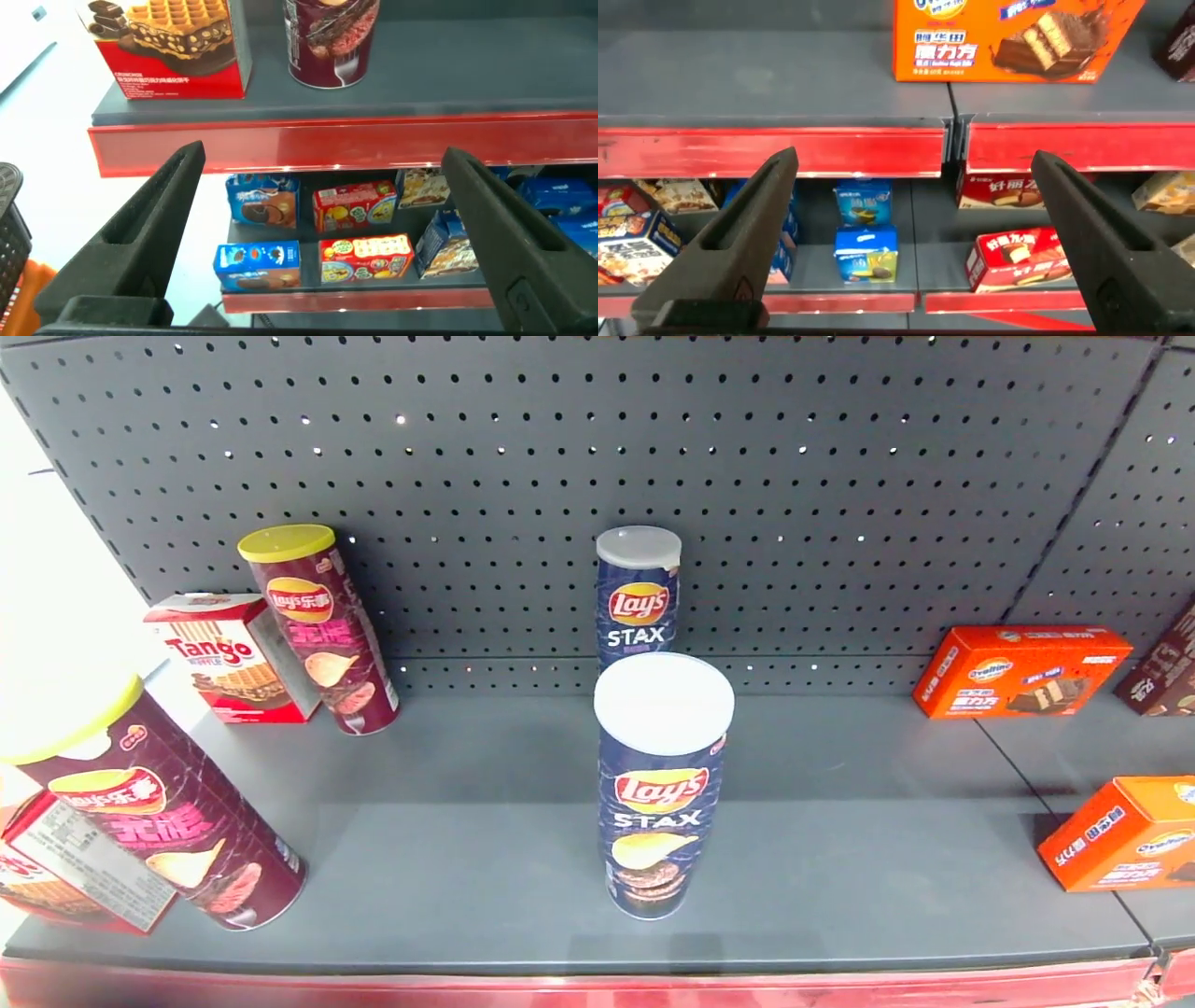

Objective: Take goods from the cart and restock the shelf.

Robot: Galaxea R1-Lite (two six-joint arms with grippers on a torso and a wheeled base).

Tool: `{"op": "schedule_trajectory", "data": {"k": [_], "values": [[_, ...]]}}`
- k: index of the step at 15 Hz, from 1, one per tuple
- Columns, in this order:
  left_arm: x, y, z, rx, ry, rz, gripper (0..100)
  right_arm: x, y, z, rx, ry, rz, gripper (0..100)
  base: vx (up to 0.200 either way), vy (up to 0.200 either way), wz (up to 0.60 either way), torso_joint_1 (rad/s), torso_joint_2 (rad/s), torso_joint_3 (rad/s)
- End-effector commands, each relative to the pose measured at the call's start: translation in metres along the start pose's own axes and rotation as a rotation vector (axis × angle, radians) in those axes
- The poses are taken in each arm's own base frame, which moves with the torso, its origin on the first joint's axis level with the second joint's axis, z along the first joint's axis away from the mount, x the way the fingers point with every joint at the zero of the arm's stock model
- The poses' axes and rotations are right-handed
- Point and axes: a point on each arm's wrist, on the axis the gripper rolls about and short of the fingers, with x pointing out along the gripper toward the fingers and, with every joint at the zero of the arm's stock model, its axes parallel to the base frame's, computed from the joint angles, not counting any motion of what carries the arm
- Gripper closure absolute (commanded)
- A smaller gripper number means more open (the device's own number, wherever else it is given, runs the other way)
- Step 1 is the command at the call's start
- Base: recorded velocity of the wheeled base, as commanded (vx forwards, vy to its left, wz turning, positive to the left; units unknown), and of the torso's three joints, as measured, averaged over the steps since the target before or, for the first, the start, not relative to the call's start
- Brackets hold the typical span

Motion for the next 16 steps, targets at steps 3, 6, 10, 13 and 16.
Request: {"op": "schedule_trajectory", "data": {"k": [3,6,10,13,16], "values": [[0.0,0.0,0.0,0.0,0.0,0.0,0,0.0,0.0,0.0001,-0.001,-0.001,0.0,0,0.0,0.0,0.0,0.0,0.0,0.0],[0.0,0.0,0.0,0.001,0.0,0.0,0,0.0,0.0,0.0001,-0.001,-0.001,0.0,0,0.0,0.0,0.0,0.0,0.0,0.0],[0.0,0.0,0.0,-0.002,0.0,0.001,0,0.0,0.0,0.0001,0.001,-0.001,0.0,0,-0.1,0.0,0.0,0.001,0.0,-0.001],[0.0,0.0,0.0,-0.002,0.0,0.001,0,0.0,0.0,0.0001,0.001,-0.001,0.0,0,0.0,0.0,0.0,0.0,0.0,0.0],[0.0,0.0,0.0,-0.002,0.0,0.001,0,0.0,0.0,0.0001,0.001,-0.001,0.0,0,0.0,0.0,0.0,0.0,0.0,0.0]]}}
